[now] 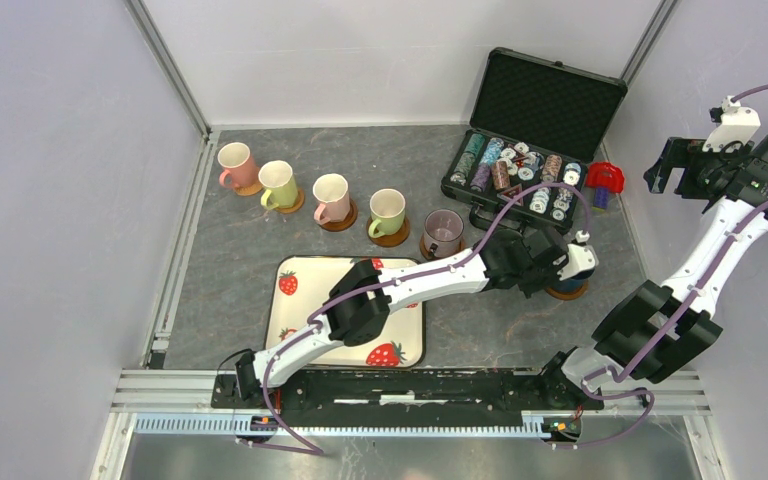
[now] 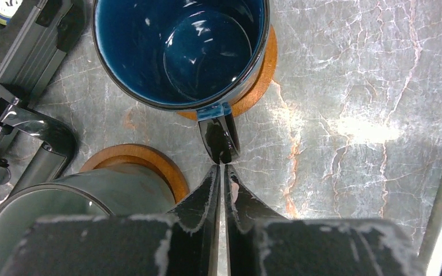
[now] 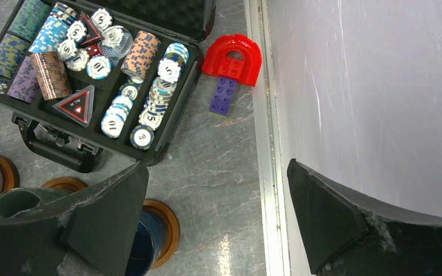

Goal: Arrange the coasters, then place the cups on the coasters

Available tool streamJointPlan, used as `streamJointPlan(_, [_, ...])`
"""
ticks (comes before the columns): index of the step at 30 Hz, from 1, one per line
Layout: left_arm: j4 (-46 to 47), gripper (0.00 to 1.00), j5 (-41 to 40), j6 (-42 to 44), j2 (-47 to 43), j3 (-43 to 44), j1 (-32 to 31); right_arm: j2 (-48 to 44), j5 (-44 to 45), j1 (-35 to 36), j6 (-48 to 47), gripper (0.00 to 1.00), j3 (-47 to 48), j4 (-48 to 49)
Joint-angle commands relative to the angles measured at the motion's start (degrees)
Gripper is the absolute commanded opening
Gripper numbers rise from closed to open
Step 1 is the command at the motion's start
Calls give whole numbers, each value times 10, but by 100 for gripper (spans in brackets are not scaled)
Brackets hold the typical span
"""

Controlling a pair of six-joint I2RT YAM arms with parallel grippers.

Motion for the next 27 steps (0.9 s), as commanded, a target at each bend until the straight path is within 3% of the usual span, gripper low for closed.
streamJointPlan(1, [7,11,-25,44,-17,13,2,-12,-4,-3,-5,98,17,10])
streamJointPlan(11, [25,10,-64,45,-5,12,5,-12,-6,-4,3,98,14,14])
streamJointPlan(27, [39,28,-44,21,0,8,-1,-8,-5,-4,7,98,15,16])
